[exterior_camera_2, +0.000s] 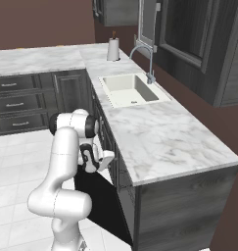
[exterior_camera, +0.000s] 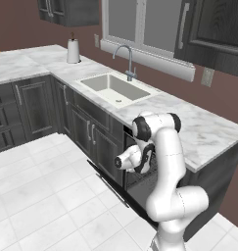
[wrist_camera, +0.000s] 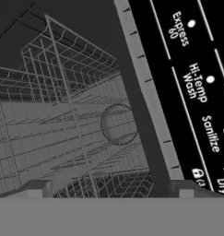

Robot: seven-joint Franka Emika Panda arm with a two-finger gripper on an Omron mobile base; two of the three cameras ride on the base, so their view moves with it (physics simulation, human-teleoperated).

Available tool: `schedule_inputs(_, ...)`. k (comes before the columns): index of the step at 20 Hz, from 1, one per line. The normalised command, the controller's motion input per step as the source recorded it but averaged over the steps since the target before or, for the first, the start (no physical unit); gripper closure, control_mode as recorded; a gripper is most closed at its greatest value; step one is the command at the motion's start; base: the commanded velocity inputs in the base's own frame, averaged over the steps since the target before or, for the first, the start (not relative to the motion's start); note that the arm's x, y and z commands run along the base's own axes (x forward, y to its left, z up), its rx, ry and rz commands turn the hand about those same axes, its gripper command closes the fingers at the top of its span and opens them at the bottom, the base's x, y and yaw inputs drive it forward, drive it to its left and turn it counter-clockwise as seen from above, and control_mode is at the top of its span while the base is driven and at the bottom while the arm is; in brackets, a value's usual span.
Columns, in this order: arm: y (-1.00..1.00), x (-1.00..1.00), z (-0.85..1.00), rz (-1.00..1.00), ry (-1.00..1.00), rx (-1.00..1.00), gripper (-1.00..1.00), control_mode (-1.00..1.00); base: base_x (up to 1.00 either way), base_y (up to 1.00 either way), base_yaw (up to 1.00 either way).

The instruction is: Open the dishwasher door and pull out the top rack.

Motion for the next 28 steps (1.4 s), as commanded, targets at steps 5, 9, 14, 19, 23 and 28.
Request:
schedule_inputs(5, -0.10, 0.16, -0.22, 0.01, 0.00, -0.02, -1.00, -1.00, 0.00, 0.00, 0.00)
schedule_inputs(9, -0.07, 0.12, -0.30, 0.00, 0.00, -0.03, -1.00, -1.00, 0.00, 0.00, 0.00)
schedule_inputs(14, -0.09, 0.10, -0.21, 0.00, 0.00, -0.03, -1.00, -1.00, 0.00, 0.00, 0.00)
schedule_inputs(19, -0.08, 0.06, -0.12, 0.00, 0.00, -0.05, -1.00, -1.00, 0.00, 0.00, 0.00)
schedule_inputs(23, -0.02, 0.01, -0.10, 0.00, 0.00, -0.06, -1.00, -1.00, 0.00, 0.00, 0.00)
schedule_inputs(28, -0.05, 0.06, -0.09, 0.00, 0.00, -0.04, -1.00, -1.00, 0.00, 0.00, 0.00)
